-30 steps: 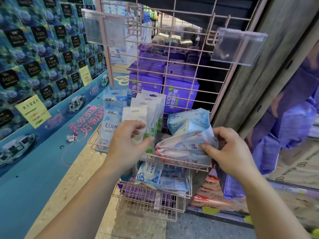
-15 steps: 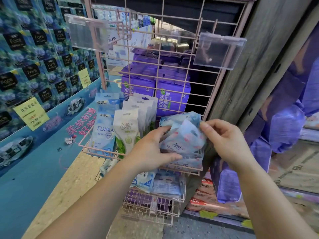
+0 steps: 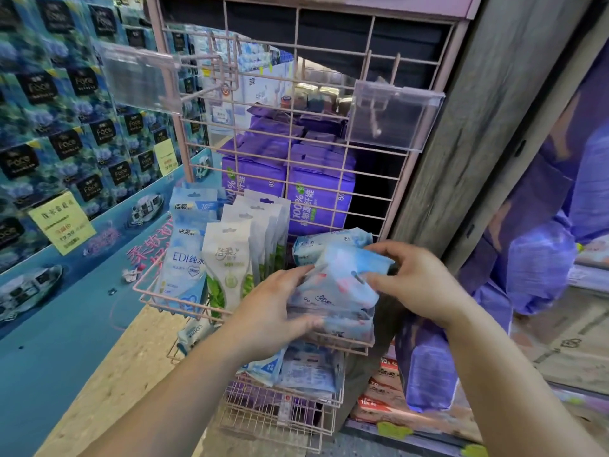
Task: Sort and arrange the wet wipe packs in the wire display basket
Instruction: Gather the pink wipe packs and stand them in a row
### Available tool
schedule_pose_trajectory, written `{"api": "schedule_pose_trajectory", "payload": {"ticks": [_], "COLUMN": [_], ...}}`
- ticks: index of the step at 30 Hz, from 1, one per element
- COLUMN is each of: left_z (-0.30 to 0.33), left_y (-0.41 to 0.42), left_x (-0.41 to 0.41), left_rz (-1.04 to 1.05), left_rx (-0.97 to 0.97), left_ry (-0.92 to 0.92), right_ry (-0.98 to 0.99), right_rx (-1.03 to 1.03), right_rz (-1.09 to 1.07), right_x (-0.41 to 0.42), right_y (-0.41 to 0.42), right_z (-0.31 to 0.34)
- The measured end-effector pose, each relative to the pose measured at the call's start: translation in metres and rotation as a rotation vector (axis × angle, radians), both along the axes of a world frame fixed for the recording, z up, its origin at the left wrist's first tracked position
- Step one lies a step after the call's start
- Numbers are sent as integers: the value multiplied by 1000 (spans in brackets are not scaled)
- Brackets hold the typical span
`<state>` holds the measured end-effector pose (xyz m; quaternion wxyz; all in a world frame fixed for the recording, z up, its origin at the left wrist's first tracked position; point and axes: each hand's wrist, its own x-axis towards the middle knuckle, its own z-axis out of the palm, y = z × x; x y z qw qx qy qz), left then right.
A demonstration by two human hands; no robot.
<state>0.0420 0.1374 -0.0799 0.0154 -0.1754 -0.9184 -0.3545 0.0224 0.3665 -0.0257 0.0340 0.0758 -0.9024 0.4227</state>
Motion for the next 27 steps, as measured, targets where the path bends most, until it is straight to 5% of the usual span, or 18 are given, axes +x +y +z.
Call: {"api": "schedule_pose_trajectory", "payload": {"ticks": [6, 11, 19, 24, 27], "left_z": [1, 43, 64, 36, 28], "left_y": [1, 3, -43, -83, -94], "left_x": [-7, -1, -9, 4, 12], "left_rz": [9, 21, 15, 158, 192], "left_rx": [-20, 552, 773, 1029, 1092], "left_ry": [-42, -63, 96, 15, -8], "right_ry": [254, 274, 196, 202, 143], "right_rx": [-335, -647, -645, 216, 167], "right_rz": [-106, -51, 201, 180, 94], "right_x": [21, 39, 39, 46, 44], "right_y": [14, -3, -52, -49, -59], "right_z": [28, 38, 28, 9, -9]}}
